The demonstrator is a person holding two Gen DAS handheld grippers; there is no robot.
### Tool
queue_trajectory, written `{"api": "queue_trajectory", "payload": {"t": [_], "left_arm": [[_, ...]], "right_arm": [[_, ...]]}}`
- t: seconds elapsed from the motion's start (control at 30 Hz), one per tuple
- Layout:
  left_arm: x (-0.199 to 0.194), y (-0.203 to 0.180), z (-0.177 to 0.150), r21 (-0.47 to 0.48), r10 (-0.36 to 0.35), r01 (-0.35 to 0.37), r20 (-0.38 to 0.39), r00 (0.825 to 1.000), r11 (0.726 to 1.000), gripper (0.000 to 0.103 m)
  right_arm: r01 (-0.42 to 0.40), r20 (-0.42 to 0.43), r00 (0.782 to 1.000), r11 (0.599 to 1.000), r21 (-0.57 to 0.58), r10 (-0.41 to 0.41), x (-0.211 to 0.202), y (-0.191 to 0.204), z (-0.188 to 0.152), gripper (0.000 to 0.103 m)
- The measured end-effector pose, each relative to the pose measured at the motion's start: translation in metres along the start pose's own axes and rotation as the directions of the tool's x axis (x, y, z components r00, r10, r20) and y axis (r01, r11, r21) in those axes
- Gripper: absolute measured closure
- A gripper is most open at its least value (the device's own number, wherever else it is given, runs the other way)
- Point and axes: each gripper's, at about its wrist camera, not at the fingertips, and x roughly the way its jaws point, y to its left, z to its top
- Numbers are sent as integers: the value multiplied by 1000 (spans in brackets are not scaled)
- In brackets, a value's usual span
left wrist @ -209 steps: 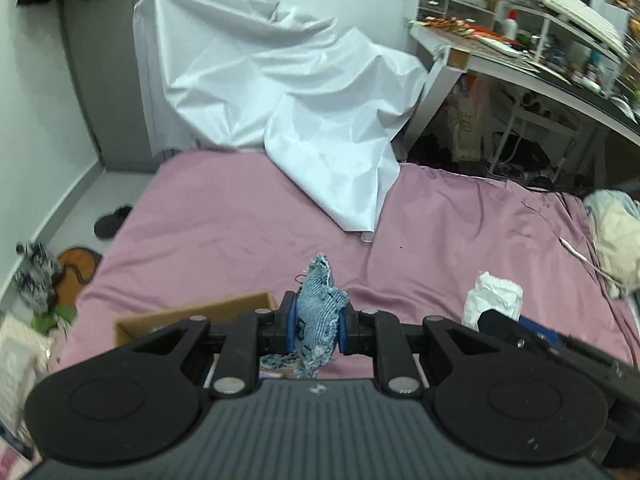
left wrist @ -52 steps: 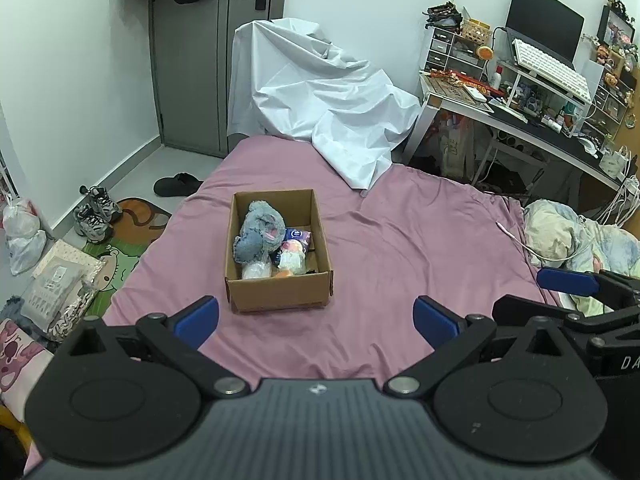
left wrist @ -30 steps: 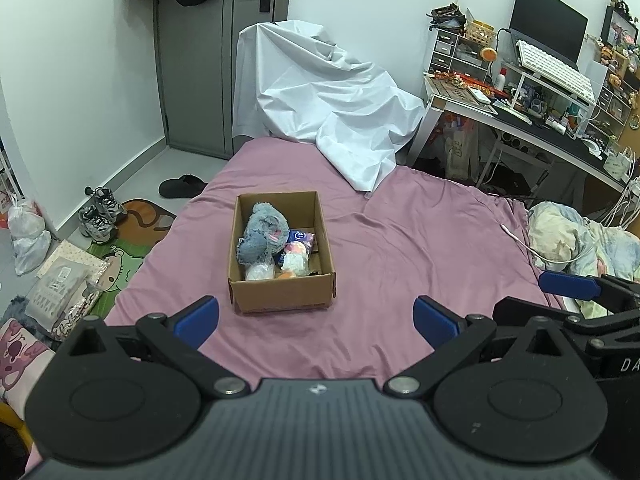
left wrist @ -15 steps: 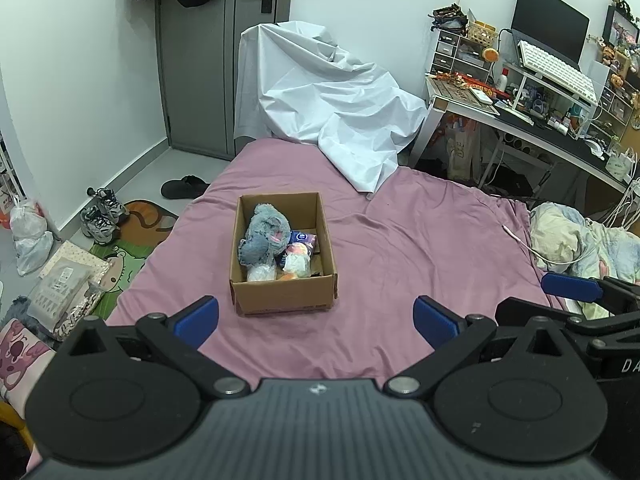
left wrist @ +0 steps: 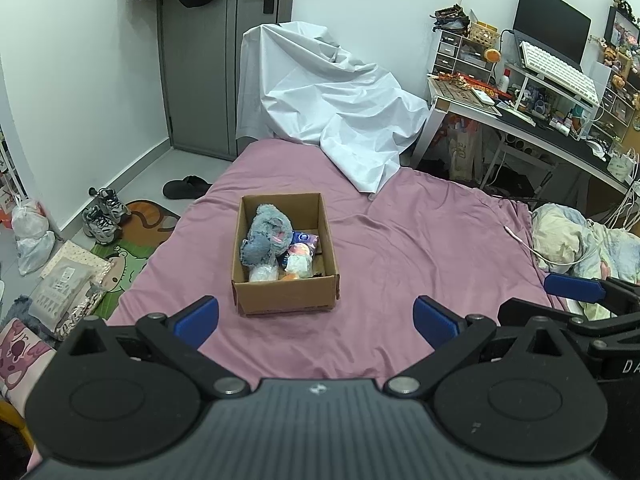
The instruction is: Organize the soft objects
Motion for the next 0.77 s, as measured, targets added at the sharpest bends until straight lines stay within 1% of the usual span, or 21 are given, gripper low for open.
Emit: {"api": "queue_trajectory", "payload": {"t": [0.6,0.77], "left_arm": [[0,1,0,-6,-2,2,-2,1000,1000,1],[2,-1,-1,-3,-18,18,-8,1000,1000,1]], "right_arm": [[6,-4,1000,1000,3,-6,-1,0,-1,0],[4,-6,1000,1000,4,-4,-1,0,-1,0]]}}
